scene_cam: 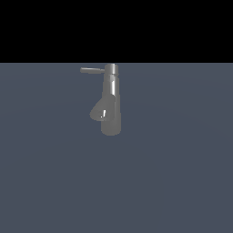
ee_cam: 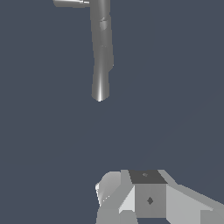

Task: Turn on the faucet by rotating a designated handle.

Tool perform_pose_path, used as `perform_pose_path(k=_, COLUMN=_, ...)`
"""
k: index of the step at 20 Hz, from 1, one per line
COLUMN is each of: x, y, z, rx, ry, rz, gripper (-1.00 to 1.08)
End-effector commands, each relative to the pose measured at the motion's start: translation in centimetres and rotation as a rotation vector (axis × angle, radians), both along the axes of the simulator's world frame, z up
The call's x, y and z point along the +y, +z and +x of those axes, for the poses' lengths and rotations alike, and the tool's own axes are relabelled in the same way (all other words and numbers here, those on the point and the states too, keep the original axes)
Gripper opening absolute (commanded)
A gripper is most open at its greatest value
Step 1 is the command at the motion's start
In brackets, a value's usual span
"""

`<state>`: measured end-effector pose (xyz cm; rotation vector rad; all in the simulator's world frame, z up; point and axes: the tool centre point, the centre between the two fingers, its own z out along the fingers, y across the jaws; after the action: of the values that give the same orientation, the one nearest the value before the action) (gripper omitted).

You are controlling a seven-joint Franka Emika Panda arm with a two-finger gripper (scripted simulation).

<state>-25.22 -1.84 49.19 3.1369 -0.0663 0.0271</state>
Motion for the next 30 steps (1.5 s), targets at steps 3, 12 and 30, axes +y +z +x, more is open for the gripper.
perform_pose_path(k=3, x=0.1, y=0.0, z=0.1, rx=0.000, ry=0.002, rz=0.002, gripper=-1.00)
perform_pose_path(k=12, x=1.5, y=-0.3, z=0.9, rx=-0.003, ry=0.027, rz=0.035, gripper=-1.00)
perform_pose_path(k=30, x=1.9, y=-0.1, z=4.3, rx=0.016, ry=-0.091, rz=0.090, gripper=-1.00)
